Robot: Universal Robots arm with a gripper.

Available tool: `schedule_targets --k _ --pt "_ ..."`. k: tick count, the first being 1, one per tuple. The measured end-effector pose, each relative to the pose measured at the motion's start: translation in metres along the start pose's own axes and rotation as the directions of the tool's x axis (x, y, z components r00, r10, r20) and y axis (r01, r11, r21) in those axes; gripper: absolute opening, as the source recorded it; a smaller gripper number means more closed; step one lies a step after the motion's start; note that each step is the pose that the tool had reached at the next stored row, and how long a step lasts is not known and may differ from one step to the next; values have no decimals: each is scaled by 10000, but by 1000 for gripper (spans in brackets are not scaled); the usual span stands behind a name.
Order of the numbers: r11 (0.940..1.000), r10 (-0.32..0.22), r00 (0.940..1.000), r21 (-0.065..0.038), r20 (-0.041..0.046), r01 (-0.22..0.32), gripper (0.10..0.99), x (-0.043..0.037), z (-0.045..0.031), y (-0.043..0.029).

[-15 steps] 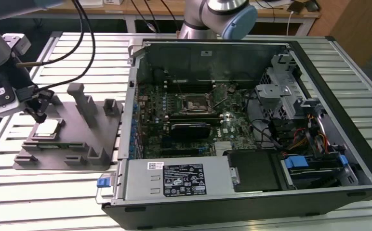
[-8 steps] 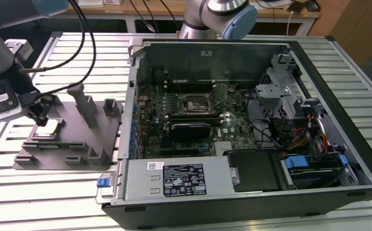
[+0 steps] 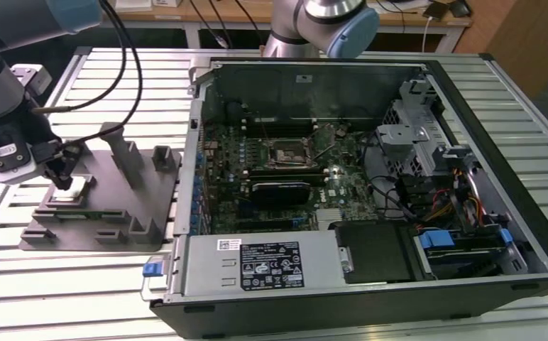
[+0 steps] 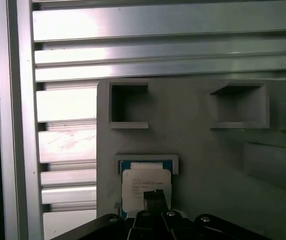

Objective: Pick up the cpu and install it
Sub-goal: 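Pick up the cpu and move it towards the insertion slot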

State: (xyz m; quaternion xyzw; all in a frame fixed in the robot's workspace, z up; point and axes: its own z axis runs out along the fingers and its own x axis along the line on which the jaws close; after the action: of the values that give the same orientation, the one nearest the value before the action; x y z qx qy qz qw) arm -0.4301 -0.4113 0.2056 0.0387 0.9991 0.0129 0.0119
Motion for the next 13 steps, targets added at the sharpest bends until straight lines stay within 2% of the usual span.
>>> schedule_targets --k 5,13 --pt "10000 30 10000 1 -2 -30 106 8 60 -2" --pt "9998 188 9998 -17 2 -188 106 28 78 -3"
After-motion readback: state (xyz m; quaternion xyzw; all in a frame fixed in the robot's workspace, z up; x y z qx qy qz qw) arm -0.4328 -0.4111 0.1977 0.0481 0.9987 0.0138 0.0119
